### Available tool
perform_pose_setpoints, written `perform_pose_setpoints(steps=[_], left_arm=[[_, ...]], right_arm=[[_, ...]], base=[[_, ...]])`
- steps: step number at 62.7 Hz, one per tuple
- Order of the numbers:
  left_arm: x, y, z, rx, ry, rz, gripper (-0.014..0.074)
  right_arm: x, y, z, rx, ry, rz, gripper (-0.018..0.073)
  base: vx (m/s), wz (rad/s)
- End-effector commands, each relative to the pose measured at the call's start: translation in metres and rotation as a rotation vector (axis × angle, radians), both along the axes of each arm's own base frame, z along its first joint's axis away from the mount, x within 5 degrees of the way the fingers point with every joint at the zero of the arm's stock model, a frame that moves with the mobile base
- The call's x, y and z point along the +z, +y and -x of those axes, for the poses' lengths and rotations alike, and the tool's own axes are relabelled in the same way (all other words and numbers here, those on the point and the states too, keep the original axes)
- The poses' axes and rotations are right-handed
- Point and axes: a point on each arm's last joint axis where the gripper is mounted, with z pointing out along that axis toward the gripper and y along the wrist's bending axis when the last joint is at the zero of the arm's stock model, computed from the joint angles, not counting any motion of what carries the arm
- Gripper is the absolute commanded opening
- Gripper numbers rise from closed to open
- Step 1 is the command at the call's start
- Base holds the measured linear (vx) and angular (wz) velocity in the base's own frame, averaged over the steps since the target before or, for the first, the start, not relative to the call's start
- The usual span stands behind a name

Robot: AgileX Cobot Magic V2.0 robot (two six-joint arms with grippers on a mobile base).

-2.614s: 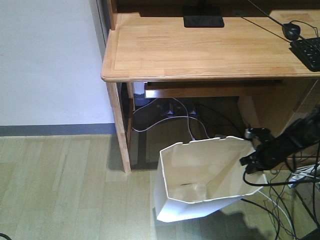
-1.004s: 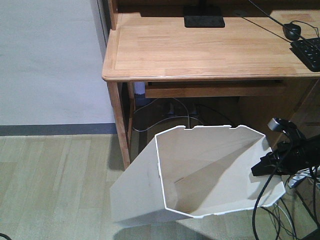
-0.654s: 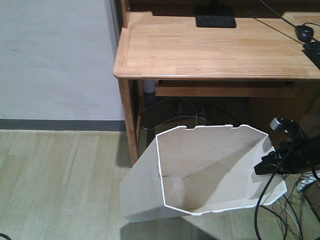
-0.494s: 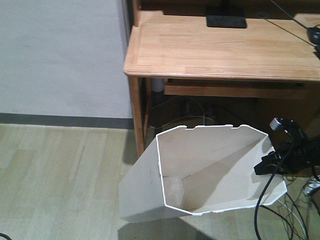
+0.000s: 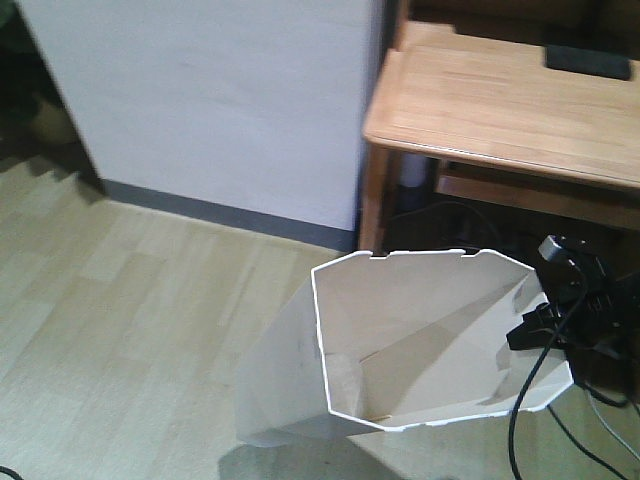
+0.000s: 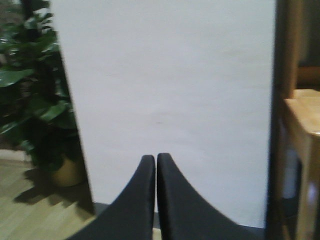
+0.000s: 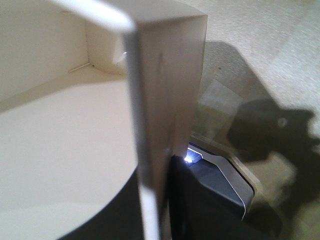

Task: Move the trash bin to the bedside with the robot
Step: 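Hold the bin in the right gripper while turning away from the desk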

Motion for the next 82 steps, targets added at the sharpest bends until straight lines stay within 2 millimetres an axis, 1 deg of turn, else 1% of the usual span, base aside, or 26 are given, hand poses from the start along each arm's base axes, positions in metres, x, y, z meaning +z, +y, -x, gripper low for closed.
perform_pose_setpoints(steps=[1, 31, 59, 82], left_arm=[[0.0032, -0.0005, 0.0002, -0.009, -0.070, 0.022, -0.0006], [0.0032, -0.0005, 0.0002, -0.009, -0.070, 0.022, -0.0006], [0.0032, -0.0005, 0.0002, -0.009, -0.070, 0.022, -0.0006], [0.0032, -0.0005, 0.0002, -0.009, -0.070, 0.022, -0.0006]], right_arm=[[0.0342, 0.0141, -0.0033, -0.009, -0.028, -0.231, -0.0003], [0.0342, 0.0141, -0.0033, -0.009, -0.028, -0.231, -0.0003], [0.0342, 0.0141, -0.0033, -0.009, -0.028, -0.231, -0.0003], [0.0342, 0.0141, -0.0033, -0.009, -0.028, -0.231, -0.0003]], base=[[-0.02, 0.63], [0.04, 0.59], [0.14, 0.54], [0.17, 0.67]])
